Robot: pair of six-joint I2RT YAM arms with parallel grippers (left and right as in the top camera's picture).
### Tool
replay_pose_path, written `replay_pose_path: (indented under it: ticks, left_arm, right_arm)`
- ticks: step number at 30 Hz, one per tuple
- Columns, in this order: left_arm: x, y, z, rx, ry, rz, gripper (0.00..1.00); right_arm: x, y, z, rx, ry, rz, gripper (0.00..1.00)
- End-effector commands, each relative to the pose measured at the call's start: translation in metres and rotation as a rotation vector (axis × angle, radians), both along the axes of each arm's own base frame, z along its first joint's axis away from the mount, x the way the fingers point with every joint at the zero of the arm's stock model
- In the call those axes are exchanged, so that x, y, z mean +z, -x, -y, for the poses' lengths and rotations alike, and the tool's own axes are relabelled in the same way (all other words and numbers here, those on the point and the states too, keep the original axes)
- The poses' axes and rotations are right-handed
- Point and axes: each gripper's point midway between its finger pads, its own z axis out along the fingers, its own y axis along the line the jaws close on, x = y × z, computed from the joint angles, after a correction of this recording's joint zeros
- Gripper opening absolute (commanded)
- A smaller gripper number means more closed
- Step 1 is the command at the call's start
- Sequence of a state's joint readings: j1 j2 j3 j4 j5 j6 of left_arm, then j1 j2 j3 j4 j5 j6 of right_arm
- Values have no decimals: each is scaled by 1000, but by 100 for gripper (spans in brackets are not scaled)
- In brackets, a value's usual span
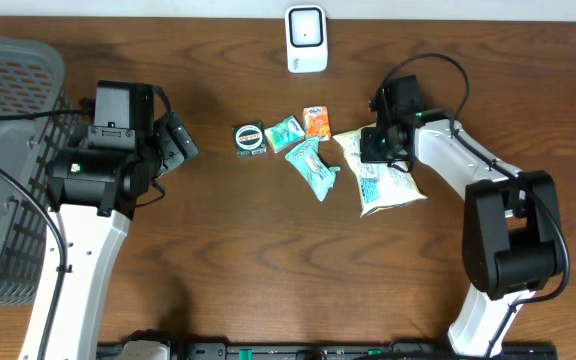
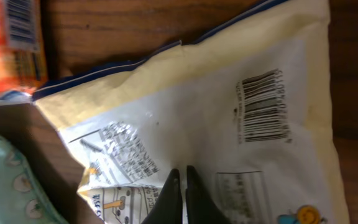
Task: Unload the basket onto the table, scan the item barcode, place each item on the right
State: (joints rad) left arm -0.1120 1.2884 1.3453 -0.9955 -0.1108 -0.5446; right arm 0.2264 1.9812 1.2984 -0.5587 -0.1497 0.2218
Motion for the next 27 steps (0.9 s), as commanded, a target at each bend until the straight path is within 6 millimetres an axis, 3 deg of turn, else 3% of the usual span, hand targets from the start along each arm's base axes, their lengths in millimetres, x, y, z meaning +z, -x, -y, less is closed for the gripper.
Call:
replay_pose_path:
  ticks: [1,6,8,10,12,16,23,24,27]
  left_arm:
    - [5,-1,-2,-1,-9,12,98]
    - [5,-1,-2,-1,-9,12,98]
    - [5,-1,-2,-1,-9,12,98]
    - [5,-1,-2,-1,-9,12,98]
    - [5,-1,-2,-1,-9,12,98]
    - [5,-1,-2,-1,-9,12,98]
    - [5,-1,-2,-1,-9,12,98]
    - [5,-1,-2,-1,-9,12,98]
    - [5,-1,-2,-1,-9,12,98]
  right_arm:
    - [21,-7,9,-32,5,4,1]
    - [90,-12,25,-68,1,27,3]
    - [106,-1,30,-64,11,-3,9]
    - [108,15,33,-42,30,-51,14]
    - [103,34,38,-36,60,-127,15]
    - [75,68,48,-37,113,-260,8]
    - [6,98,52,-71,115,-314,7]
    - [1,101,50,-68,104,-316,3]
    - [1,104,39,-57,38,-332,1]
